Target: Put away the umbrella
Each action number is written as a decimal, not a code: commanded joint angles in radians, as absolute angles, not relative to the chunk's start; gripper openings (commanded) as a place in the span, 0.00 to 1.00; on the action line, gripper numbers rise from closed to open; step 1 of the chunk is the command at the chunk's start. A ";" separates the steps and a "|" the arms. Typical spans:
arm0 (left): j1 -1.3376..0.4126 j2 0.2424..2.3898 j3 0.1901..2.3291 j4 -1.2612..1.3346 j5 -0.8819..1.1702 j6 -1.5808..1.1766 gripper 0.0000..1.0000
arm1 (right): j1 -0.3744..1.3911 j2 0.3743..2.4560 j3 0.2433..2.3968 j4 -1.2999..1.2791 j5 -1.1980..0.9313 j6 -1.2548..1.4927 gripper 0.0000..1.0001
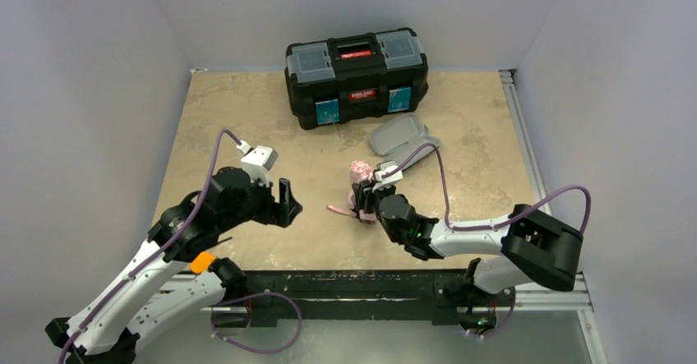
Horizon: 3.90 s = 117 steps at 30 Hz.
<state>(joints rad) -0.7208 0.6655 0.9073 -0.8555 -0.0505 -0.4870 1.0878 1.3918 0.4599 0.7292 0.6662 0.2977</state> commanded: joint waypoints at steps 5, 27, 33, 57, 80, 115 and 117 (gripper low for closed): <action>-0.717 0.744 0.936 -0.800 -0.082 -0.529 0.79 | 1.093 1.127 0.573 0.609 0.751 0.287 0.00; -0.707 1.026 1.292 -0.408 0.456 -0.324 0.96 | 0.633 0.906 0.940 0.447 -0.482 0.584 0.00; -0.704 1.024 1.287 -0.339 0.568 -0.341 0.97 | 0.633 0.928 0.960 0.570 -0.556 0.699 0.00; -0.704 1.022 1.236 -0.228 0.634 -0.436 0.00 | 0.633 0.960 0.968 0.565 -0.467 0.764 0.43; -1.032 1.176 1.380 -0.452 -0.622 0.112 0.00 | 0.635 1.114 1.328 -0.318 -0.102 1.033 0.99; -1.215 1.369 1.259 -0.063 -0.950 0.517 0.00 | 0.634 1.188 1.230 -0.268 -0.235 1.097 0.07; -1.215 1.373 1.262 -0.078 -0.943 0.507 0.01 | 0.635 1.188 1.240 -0.283 -0.225 1.087 0.00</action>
